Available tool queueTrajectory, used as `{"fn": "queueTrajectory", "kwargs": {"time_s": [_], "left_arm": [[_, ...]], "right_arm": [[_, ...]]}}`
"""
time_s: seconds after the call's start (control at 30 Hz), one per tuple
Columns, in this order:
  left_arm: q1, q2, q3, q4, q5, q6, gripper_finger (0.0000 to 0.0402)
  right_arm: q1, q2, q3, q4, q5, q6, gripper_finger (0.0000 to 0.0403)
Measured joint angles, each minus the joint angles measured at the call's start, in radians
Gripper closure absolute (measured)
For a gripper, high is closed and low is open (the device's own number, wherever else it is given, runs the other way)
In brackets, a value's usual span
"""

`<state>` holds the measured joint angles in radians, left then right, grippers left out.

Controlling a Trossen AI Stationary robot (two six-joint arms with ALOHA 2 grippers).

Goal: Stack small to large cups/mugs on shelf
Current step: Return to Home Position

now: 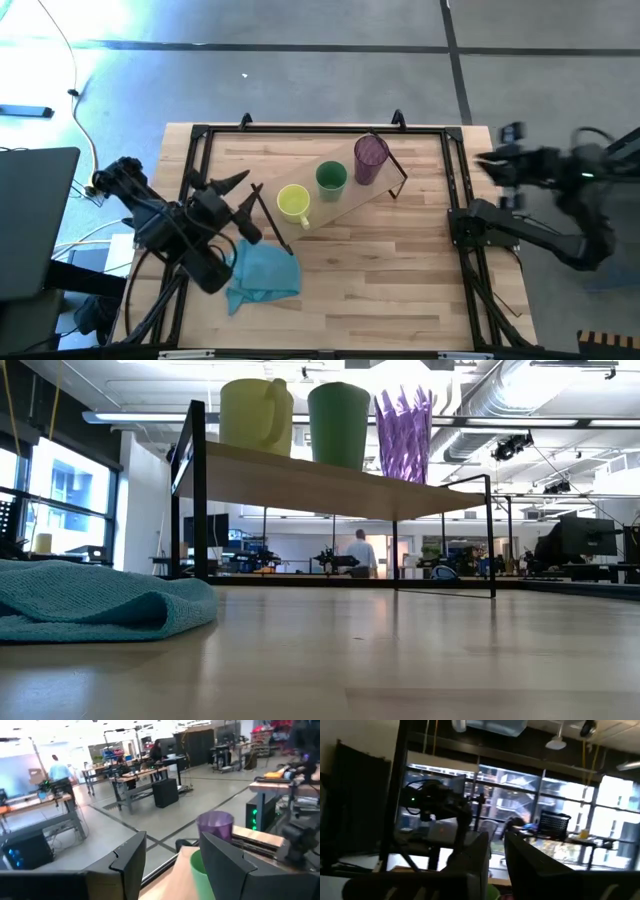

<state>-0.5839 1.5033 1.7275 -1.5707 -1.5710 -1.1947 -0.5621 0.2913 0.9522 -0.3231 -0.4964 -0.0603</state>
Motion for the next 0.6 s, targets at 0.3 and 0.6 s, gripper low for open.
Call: {"fn": "queueTrajectory", "kwargs": {"time_s": [0.3, 0.6], "left_arm": [[0.008, -0.125, -0.241, -0.001, 0.001, -0.250, 0.0229], [0.005, -0.135, -0.352, 0.064, 0.001, -0.430, 0.0229]], "right_arm": [[0.000, 0.023, -0.266, 0.359, -0.070, 0.173, 0.0350], [0.000, 0.022, -0.190, 0.301, -0.080, 0.202, 0.0350]]}}
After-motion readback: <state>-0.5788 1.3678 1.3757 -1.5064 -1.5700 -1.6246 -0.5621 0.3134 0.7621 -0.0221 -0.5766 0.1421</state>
